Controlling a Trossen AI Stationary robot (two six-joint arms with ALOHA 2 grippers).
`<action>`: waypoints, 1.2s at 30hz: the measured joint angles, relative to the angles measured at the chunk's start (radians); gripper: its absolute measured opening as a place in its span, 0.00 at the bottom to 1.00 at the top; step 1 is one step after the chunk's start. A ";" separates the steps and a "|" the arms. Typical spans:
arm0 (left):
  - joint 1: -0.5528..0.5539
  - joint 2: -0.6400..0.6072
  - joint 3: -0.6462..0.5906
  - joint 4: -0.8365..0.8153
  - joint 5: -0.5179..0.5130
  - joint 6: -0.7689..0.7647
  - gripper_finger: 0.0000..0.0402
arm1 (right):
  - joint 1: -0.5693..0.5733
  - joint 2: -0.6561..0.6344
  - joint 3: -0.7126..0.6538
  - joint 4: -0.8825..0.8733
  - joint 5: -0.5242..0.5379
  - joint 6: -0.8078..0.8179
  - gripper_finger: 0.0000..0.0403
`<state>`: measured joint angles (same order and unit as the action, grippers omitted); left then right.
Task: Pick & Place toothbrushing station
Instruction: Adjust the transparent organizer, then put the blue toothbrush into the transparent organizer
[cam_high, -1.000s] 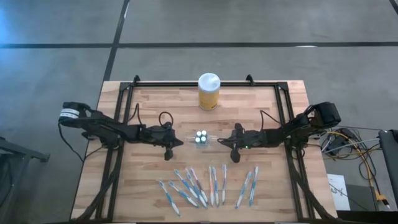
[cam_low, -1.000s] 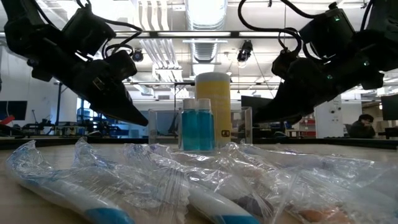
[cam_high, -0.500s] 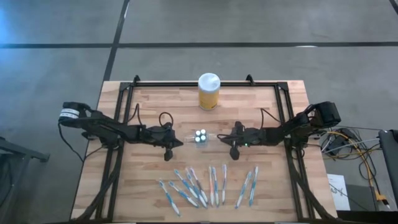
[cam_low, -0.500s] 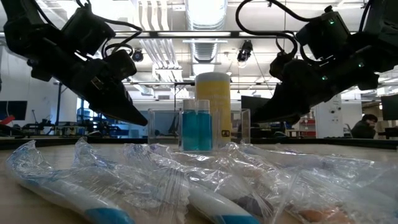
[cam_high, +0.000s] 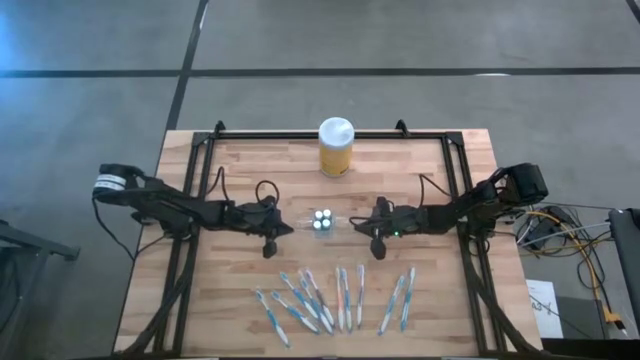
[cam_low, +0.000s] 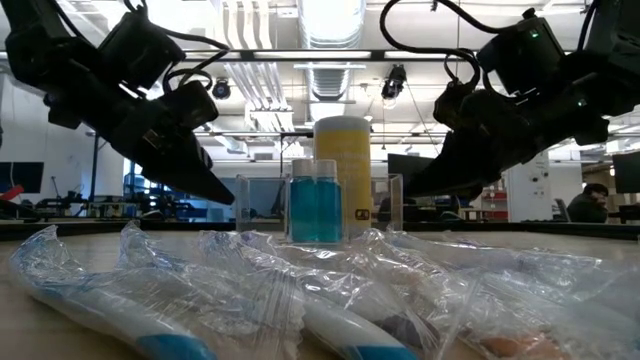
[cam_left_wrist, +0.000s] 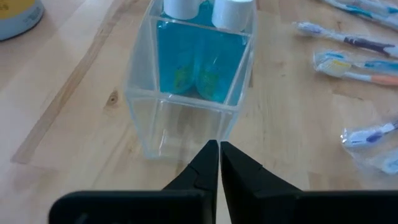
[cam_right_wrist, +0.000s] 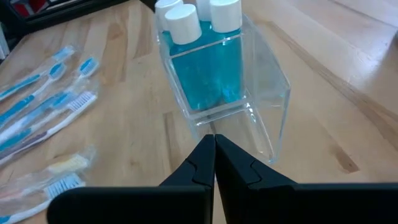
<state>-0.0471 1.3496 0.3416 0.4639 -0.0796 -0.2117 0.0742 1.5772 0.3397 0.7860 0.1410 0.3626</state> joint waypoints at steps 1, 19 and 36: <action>0.000 -0.012 0.000 -0.020 0.000 0.005 0.05 | 0.000 0.000 0.000 0.000 -0.001 0.000 0.02; -0.001 -0.628 0.008 -0.378 0.010 0.197 0.05 | 0.036 -0.506 -0.007 -0.327 -0.049 -0.128 0.02; -0.002 -1.005 -0.145 -0.376 0.010 0.181 0.03 | 0.048 -1.154 -0.132 -0.471 -0.044 -0.276 0.02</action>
<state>-0.0490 0.3443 0.1965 0.0878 -0.0696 -0.0309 0.1219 0.4228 0.2076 0.3151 0.0974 0.0868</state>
